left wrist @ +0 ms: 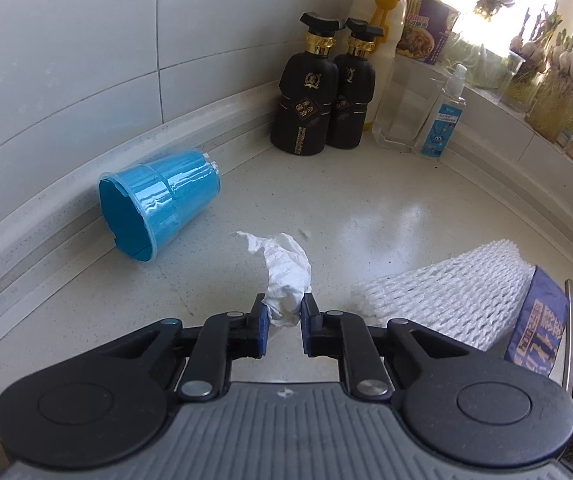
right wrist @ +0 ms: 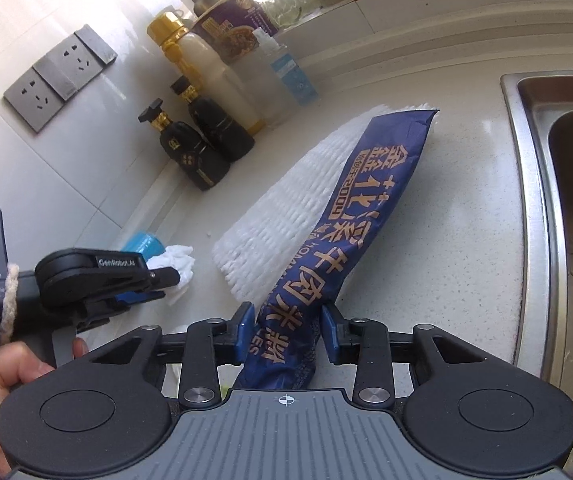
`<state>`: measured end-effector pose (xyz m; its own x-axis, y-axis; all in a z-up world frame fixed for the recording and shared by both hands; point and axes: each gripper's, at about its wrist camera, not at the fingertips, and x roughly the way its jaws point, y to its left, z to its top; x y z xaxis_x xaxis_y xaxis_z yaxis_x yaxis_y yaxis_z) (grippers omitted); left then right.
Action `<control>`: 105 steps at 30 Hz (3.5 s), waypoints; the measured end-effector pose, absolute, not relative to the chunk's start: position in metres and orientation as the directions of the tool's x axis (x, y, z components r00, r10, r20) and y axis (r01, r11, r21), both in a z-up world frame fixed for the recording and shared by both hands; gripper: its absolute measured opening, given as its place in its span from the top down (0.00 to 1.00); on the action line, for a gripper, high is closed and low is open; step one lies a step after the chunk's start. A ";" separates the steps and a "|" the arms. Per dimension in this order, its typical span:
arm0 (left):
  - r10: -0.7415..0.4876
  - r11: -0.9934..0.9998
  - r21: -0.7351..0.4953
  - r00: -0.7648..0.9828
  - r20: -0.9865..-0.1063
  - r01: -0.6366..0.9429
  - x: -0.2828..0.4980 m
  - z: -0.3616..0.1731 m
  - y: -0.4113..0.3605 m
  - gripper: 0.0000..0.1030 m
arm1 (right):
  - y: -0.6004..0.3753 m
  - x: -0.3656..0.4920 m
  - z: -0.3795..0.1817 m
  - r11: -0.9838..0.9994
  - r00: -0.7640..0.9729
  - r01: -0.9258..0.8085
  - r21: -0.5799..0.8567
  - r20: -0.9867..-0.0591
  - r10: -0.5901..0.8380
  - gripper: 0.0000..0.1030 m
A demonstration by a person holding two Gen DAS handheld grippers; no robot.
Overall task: Collect trash
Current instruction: 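Close the left tool on the white tissue while the right tool grasps the blue wrapper, then lift the tissue and blue wrapper and carry both over the bin, then open both tools to drop the tissue and blue wrapper into the bin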
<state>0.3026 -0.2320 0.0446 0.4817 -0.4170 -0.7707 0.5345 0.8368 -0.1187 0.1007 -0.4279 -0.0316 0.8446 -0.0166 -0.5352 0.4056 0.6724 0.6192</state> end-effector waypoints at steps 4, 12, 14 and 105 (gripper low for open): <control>-0.416 0.851 -0.144 0.480 -0.772 0.505 0.300 0.050 -0.216 0.87 | -0.433 0.092 -0.028 0.662 0.859 0.401 0.633 -0.512 -0.030 0.74; -0.429 0.865 -0.182 0.501 -0.752 0.468 0.285 0.065 -0.177 0.87 | -0.435 0.073 -0.010 0.683 0.888 0.342 0.646 -0.460 -0.010 0.74; -0.437 0.861 -0.181 0.508 -0.742 0.476 0.279 0.069 -0.163 0.87 | -0.435 0.069 -0.004 0.696 0.898 0.315 0.645 -0.441 0.003 0.74; -0.183 0.901 -0.303 0.360 -0.915 -0.311 0.170 -0.136 0.124 0.70 | -0.039 0.161 -0.171 0.780 0.418 -0.625 0.022 -0.834 0.359 0.64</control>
